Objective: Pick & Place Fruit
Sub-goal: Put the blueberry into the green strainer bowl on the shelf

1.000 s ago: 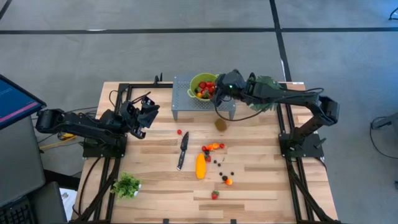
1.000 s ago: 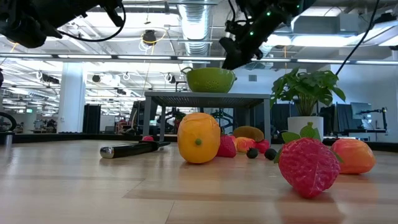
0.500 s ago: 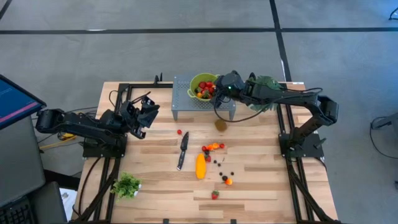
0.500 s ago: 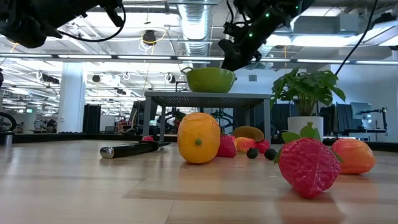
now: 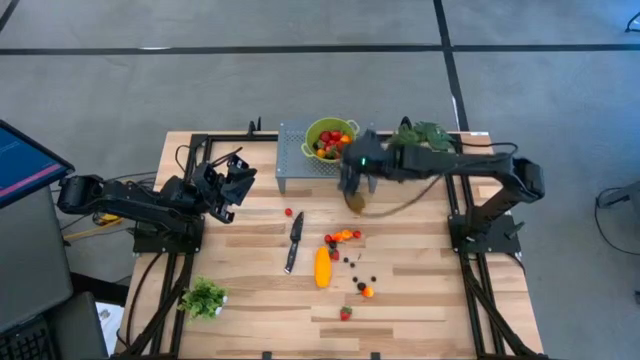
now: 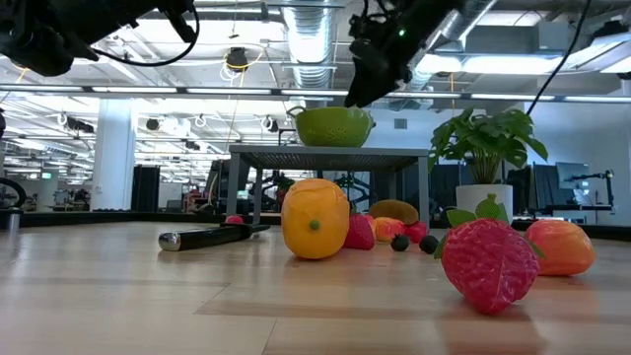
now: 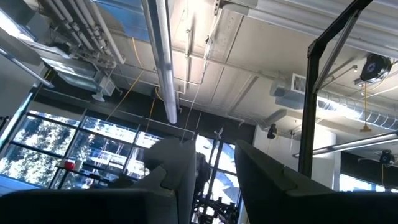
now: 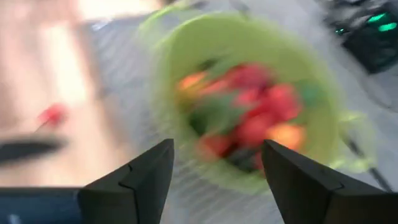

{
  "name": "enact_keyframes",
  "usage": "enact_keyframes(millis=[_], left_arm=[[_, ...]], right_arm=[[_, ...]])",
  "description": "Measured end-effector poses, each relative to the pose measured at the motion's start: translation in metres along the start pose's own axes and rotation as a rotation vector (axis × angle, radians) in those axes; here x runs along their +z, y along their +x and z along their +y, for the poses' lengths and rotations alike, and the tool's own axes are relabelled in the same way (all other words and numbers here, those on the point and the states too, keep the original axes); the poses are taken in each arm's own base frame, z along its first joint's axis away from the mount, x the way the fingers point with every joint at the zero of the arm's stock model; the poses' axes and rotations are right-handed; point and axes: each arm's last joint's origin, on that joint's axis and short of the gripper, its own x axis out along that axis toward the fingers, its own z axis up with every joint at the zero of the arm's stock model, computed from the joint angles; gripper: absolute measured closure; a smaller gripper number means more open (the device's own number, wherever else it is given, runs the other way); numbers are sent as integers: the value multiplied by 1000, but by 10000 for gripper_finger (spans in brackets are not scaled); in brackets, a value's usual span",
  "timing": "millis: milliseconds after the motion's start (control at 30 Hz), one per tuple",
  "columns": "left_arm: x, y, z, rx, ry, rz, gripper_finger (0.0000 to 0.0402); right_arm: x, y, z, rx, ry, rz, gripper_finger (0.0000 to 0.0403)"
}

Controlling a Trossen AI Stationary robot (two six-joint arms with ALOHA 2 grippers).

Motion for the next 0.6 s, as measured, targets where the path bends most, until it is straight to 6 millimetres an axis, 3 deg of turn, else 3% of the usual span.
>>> enact_keyframes(millis=[233,433,600], left_arm=[[0,0,0,-3,0,1,296],[0,0,0,-3,0,1,296],[0,0,0,-3,0,1,296]], right_arm=[[-34,-37,66,120,-69,230,191],[-51,-77,123,249,-87,198,200],[-65,-85,170,317,-139,145,197]])
